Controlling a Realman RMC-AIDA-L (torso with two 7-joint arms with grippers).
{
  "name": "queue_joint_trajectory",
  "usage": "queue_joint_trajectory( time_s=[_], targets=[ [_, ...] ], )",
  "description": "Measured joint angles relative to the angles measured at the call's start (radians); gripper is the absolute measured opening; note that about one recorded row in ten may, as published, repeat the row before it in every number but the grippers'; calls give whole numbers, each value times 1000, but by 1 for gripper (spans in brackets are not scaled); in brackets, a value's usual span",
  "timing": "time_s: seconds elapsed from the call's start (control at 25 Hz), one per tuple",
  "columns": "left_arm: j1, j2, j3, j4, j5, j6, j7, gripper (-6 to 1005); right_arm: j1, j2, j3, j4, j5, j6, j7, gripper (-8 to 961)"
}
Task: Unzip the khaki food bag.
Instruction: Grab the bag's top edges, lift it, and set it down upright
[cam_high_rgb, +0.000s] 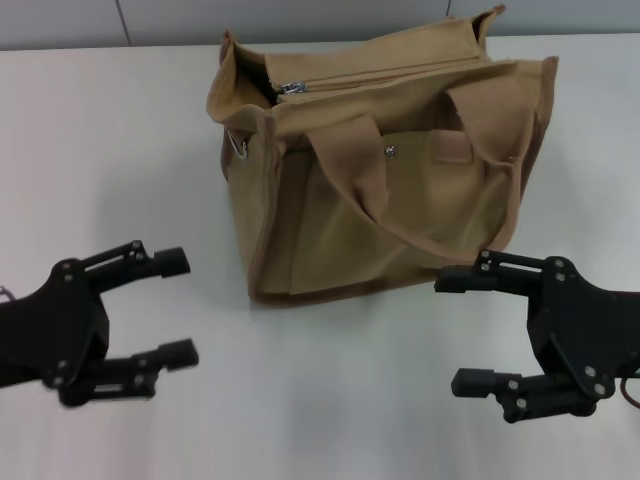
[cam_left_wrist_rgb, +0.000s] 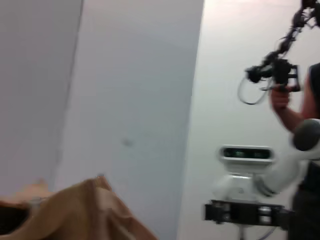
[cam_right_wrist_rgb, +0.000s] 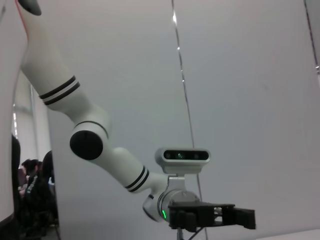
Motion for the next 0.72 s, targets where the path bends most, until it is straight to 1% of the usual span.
queue_joint_trajectory(
  time_s=[0.04,0.08,0.16,0.2,0.28,0.32,0.4,0.48,0.52,0.56,0.6,0.64,0.68,0.72],
  targets=[
    [0,-6,-11,0,-2,-14,-1,816,0,0,0,0,0,0,0,818],
    [0,-6,-11,0,-2,-14,-1,813,-4,0,6,1,7,3,-2,818],
    [8,-48,-96,1,-4,-85,8,808,-19,0,24,2,48,20,-3,817],
    [11,-57,-112,2,-3,-94,14,805,-29,0,28,3,71,30,-3,817],
    [22,-98,-175,8,0,-131,47,800,-45,0,32,3,117,44,-2,817],
    [23,-107,-188,9,0,-141,58,797,-53,0,32,3,138,47,-2,817],
    [23,-138,-222,12,0,-176,88,791,-66,0,33,3,179,51,1,816],
    [23,-138,-222,12,0,-176,88,786,-72,0,34,3,193,53,2,816],
    [21,-150,-231,15,0,-190,94,783,-78,0,34,4,212,57,2,816],
    [5,-198,-241,46,1,-262,96,781,-85,0,34,5,232,61,2,816],
    [2,-206,-240,51,2,-274,96,778,-95,0,34,8,260,67,3,816],
    [-4,-218,-239,59,3,-300,96,775,-95,0,34,8,260,67,3,816],
    [-13,-238,-236,68,5,-351,97,772,-100,0,34,10,273,68,3,815],
    [-17,-244,-236,71,6,-374,97,770,-103,0,34,12,280,70,3,815]
  ],
)
